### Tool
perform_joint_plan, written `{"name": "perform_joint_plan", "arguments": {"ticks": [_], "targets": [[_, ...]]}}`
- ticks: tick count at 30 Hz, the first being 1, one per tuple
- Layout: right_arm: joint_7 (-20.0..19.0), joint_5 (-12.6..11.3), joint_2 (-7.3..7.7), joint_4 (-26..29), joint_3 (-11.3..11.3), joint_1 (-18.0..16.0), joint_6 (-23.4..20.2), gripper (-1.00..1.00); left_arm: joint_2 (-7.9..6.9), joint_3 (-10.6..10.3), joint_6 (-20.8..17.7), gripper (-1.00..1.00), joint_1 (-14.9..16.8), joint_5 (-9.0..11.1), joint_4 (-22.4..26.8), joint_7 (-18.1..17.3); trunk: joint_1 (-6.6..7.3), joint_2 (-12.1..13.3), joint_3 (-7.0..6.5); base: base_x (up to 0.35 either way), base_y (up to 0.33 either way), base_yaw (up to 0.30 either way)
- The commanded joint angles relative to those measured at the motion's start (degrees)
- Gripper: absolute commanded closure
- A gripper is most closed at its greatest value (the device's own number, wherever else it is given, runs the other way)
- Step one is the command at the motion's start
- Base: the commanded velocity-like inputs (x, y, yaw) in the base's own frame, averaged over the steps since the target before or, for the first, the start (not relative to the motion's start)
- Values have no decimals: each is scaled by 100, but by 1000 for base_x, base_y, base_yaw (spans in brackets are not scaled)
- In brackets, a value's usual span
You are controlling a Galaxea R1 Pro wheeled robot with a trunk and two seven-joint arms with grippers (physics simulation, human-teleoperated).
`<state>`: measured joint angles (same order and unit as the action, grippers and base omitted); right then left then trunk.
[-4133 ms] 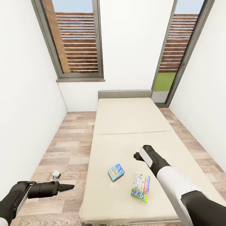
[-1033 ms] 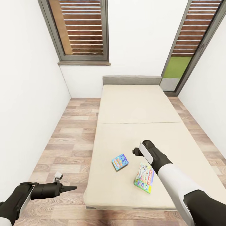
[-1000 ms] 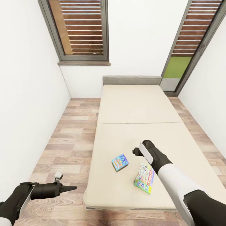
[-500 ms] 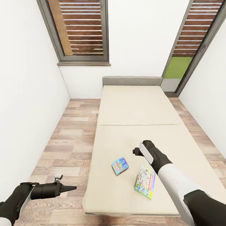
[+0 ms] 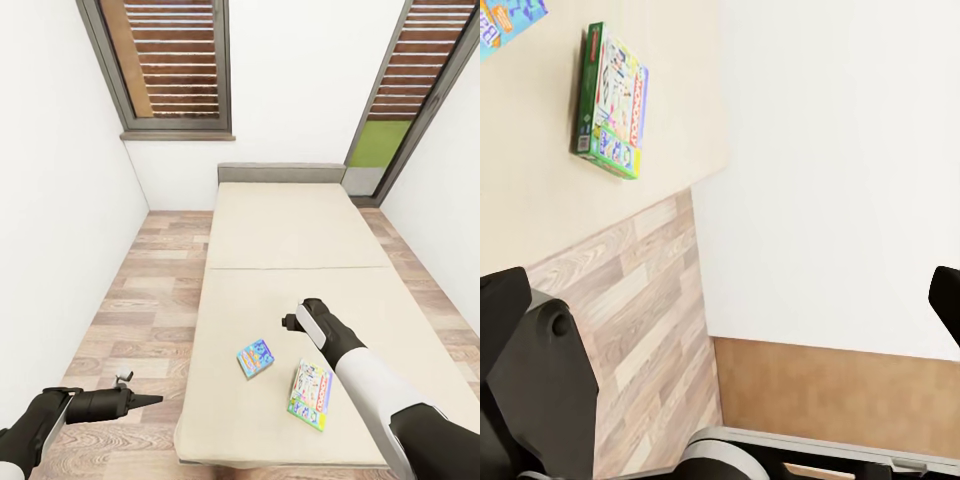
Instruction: Put all the toys in the child's room - the three board games (two on the bed and one on the table), the two jigsaw puzzles on the table, and the tennis ball on the table - inside the toy box on the table in the child's room.
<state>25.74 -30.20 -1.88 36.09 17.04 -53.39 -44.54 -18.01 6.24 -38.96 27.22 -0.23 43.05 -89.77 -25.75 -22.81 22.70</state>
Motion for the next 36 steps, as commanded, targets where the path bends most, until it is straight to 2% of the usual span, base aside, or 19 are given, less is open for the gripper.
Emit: {"name": "perform_joint_plan", "arguments": {"ticks": [1,16,26,36], "targets": [[57,-59,2,-5,19,-7,-11,-100,-1,0,-60,-100,3,-3,2,-23,-3,-10,15,7,0,0],[54,-79,18,-259,-14,-42,17,-100,-1,0,-60,-100,3,3,2,-23,-3,-10,144,1,0,0],[52,-82,203,-450,-24,-165,68,-100,-7,2,-60,-100,3,26,15,-23,-3,-10,238,0,0,0],[46,-80,238,-462,-25,-324,59,-100,-64,54,-96,-100,3,62,108,-23,-3,-10,333,0,0,0]]}}
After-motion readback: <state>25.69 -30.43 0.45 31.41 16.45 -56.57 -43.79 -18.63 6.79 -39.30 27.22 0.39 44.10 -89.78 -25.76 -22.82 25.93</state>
